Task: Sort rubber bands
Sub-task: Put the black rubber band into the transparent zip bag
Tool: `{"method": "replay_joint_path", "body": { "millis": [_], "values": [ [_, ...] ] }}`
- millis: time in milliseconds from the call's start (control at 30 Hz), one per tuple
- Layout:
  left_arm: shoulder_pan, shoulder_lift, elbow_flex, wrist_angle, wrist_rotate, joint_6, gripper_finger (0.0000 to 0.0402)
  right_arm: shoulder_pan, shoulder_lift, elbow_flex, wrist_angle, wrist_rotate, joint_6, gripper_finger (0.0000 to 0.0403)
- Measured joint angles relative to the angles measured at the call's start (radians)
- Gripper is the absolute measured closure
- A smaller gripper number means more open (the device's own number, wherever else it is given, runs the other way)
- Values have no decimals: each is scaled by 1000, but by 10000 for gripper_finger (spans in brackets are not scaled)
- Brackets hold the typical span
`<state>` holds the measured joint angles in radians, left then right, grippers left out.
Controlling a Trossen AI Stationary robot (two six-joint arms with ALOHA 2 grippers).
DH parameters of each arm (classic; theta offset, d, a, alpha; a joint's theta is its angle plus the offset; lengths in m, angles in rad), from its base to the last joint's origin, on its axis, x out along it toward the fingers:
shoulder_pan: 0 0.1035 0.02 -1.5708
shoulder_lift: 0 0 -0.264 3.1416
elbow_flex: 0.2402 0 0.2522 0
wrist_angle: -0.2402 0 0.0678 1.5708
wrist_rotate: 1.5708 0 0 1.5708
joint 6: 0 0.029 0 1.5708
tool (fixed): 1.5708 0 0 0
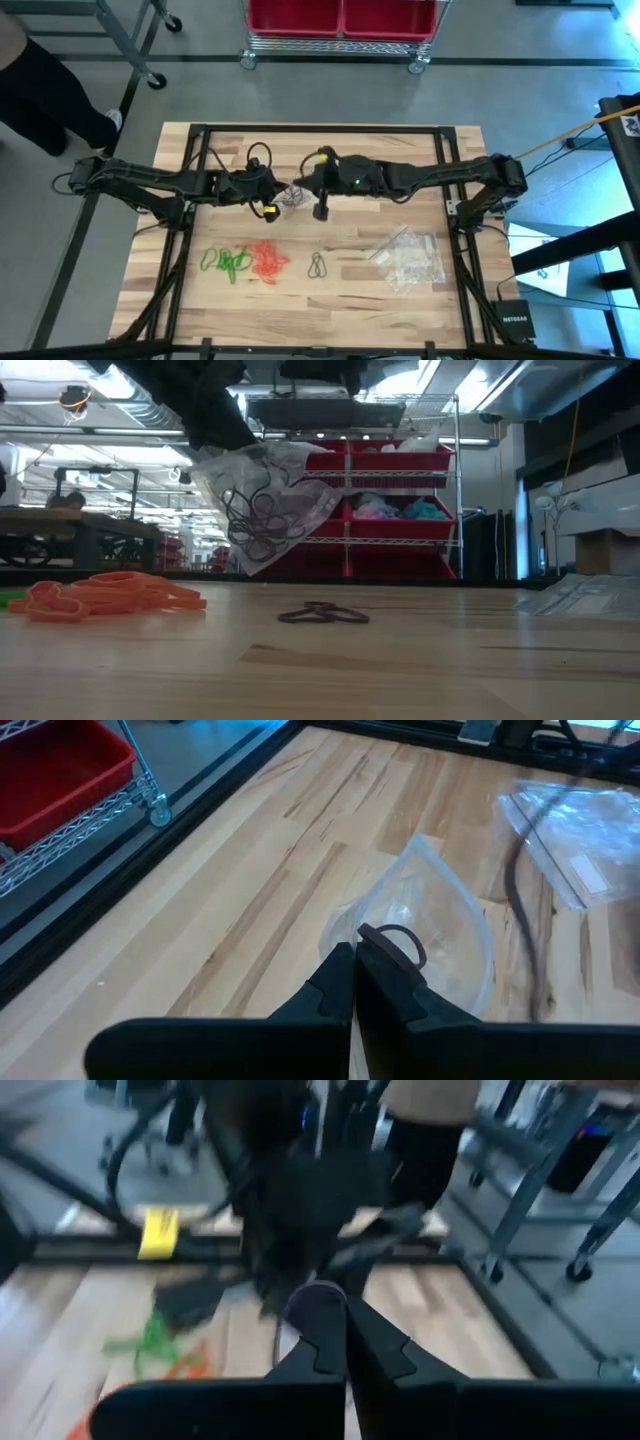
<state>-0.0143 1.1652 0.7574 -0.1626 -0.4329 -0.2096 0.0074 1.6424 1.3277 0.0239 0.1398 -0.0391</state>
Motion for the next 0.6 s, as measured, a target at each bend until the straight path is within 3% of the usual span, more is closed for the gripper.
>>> {"method": "replay_joint_path", "body": {
  "millis": [233,600],
  "values": [
    [0,0,0,0,0,0,402,-44,0,0,142,-1,0,403],
    [0,0,0,1,0,0,401,-96,0,0,213,-11,4,403]
  ]
}}
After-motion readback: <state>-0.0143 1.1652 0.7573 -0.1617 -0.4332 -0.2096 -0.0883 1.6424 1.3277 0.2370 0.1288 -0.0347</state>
